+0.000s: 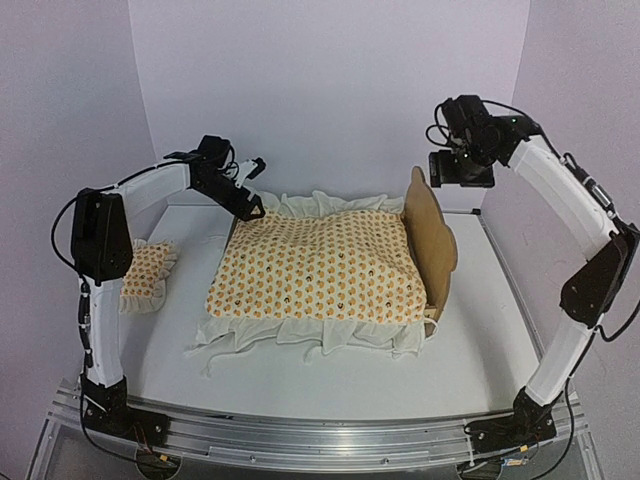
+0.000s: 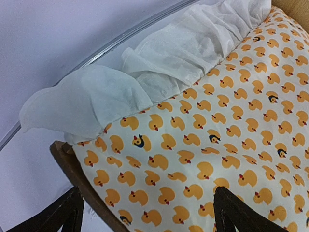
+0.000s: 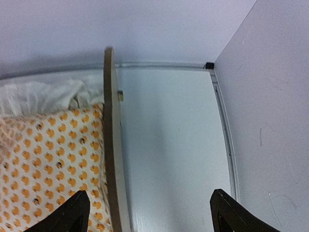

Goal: Set up the pet bed

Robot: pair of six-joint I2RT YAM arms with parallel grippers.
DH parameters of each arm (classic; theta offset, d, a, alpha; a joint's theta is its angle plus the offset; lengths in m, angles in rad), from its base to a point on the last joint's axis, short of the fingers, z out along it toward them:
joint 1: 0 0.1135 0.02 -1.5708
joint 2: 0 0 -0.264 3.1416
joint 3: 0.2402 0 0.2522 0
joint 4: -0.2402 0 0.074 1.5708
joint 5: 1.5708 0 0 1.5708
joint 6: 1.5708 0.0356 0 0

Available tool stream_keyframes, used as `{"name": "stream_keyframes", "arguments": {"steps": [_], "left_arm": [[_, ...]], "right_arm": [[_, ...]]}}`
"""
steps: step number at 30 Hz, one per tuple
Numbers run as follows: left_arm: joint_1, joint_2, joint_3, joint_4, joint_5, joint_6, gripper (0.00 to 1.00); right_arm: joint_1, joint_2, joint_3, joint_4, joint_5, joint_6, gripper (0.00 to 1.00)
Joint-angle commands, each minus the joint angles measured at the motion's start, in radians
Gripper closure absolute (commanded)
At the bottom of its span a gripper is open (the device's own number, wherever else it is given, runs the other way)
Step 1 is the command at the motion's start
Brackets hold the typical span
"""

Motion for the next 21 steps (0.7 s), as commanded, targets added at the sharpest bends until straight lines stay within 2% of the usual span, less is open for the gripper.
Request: {"name": "stream_keyframes", "arguments": {"steps": [1, 4, 6, 8, 11, 15, 18, 21], "left_arm": [[-0.015, 0.074, 0.084, -0.001, -0.063, 0.010, 0.07], [-0.036, 0.095, 0.100, 0.041, -0.097, 0.028, 0.05], [-0.047, 0.125, 0.135, 0.041, -0.102, 0.026, 0.04], [-0.058, 0.160, 0.195, 0.019, -0.105, 0.022, 0.04], [-0.066, 0.203, 0.234, 0.001, -0.118, 0.014, 0.04], [-0.066, 0.213, 0.207, 0.016, -0.114, -0.001, 0.06], [-0.066, 0.214, 0.192, 0.039, -0.107, -0.009, 0.12], [-0.066, 0.229, 0.192, 0.047, -0.089, -0.014, 0.22]], "right_arm": [[0.033, 0.027, 0.198, -0.001, 0.038, -0.004, 0.11], [0.143, 0.099, 0.334, 0.049, 0.046, -0.049, 0.12], [0.205, 0.200, 0.460, 0.061, -0.002, -0.060, 0.15], [0.229, 0.284, 0.511, 0.061, -0.080, 0.002, 0.15], [0.242, 0.370, 0.481, 0.070, -0.112, 0.096, 0.16], [0.248, 0.474, 0.472, 0.088, -0.159, 0.164, 0.14], [0.229, 0.553, 0.475, 0.094, -0.161, 0.181, 0.12], [0.175, 0.622, 0.462, 0.100, -0.248, 0.233, 0.13]]}}
